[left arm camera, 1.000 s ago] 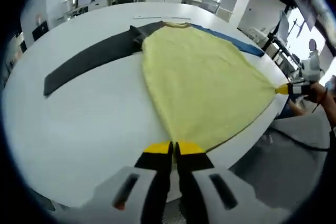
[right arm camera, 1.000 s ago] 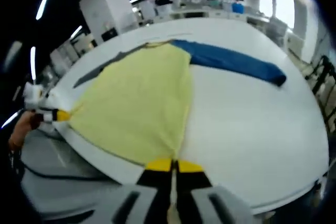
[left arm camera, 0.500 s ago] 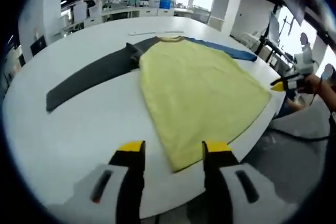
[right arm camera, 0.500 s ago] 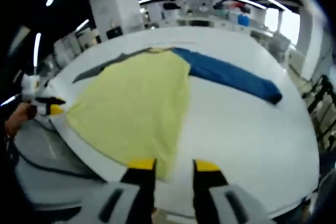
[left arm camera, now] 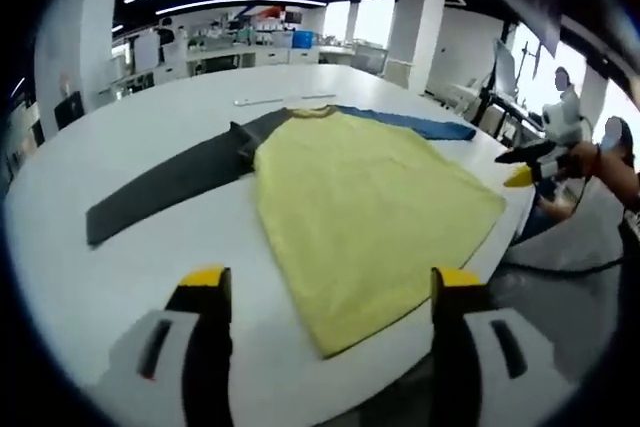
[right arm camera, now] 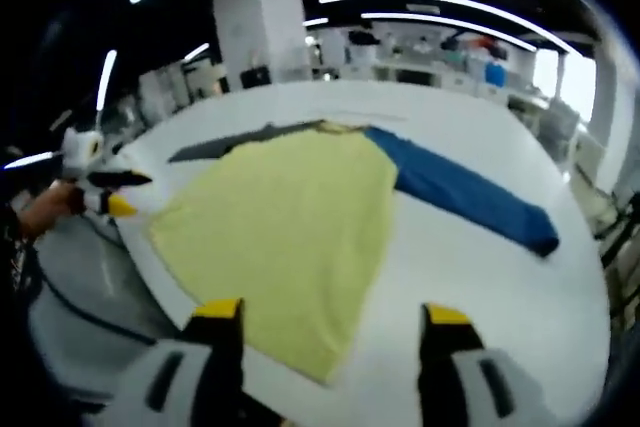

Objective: Fold the garment on the visible template until the final outline fits inside the template.

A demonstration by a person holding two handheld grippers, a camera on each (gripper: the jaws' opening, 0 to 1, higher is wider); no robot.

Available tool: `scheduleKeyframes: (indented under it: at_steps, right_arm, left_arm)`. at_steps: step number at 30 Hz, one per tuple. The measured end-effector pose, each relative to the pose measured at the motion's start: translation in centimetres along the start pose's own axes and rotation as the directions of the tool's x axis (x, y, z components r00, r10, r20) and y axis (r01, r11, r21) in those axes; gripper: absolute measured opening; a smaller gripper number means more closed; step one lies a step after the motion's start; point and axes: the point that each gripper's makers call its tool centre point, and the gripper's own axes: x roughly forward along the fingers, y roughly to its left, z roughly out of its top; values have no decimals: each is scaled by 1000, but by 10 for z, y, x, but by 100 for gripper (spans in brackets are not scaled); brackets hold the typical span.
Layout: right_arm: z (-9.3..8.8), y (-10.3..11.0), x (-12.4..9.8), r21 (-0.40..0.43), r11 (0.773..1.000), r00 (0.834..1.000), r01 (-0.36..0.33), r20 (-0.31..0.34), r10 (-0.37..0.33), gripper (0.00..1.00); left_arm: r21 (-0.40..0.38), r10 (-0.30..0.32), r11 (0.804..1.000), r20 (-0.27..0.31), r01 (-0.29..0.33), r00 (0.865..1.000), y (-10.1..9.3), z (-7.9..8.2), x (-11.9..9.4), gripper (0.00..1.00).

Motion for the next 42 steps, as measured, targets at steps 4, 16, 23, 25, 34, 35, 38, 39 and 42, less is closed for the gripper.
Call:
scheduleKeyframes:
  at_steps: [4, 16, 23, 25, 34, 35, 38, 39, 42]
  right_arm:
    - [10, -4, 3, -41, 999, 1000, -10, 18, 11, 72]
    - [64, -30, 28, -56, 995, 991, -83, 105, 88, 72]
    - [81, -45, 46, -70, 993, 989, -92, 110, 99, 65]
    - [81, -52, 52, -85, 993, 992, -82, 84, 89, 62]
    - [93, -80, 74, -75, 996, 995, -53, 84, 60, 42]
    - [95, -83, 77, -83, 995, 995, -55, 80, 62, 40]
    - [99, -87, 82, -93, 994, 995, -53, 84, 61, 31]
    - [100, -89, 85, -103, 993, 994, -55, 84, 64, 30]
    - [101, -92, 92, -131, 990, 995, -55, 77, 65, 30]
  left_arm:
    - [28, -5, 1000, -1, 5, 1000, 0, 0, 0, 82]
    - [76, -19, 997, 34, 17, 999, -5, 13, 0, 99]
    - [78, -31, 997, 65, 26, 997, 4, 20, 1, 99]
    - [79, -31, 997, 65, 26, 997, 7, 20, 2, 99]
    - [46, -9, 999, 115, 3, 993, 11, 32, 2, 96]
    - [46, -6, 999, 116, 1, 993, 10, 33, 2, 96]
    - [45, -4, 999, 115, -1, 993, 8, 35, 3, 93]
    - [48, -9, 999, 116, 3, 993, 6, 36, 3, 89]
    - [40, -12, 999, 121, 7, 993, 1, 38, 4, 88]
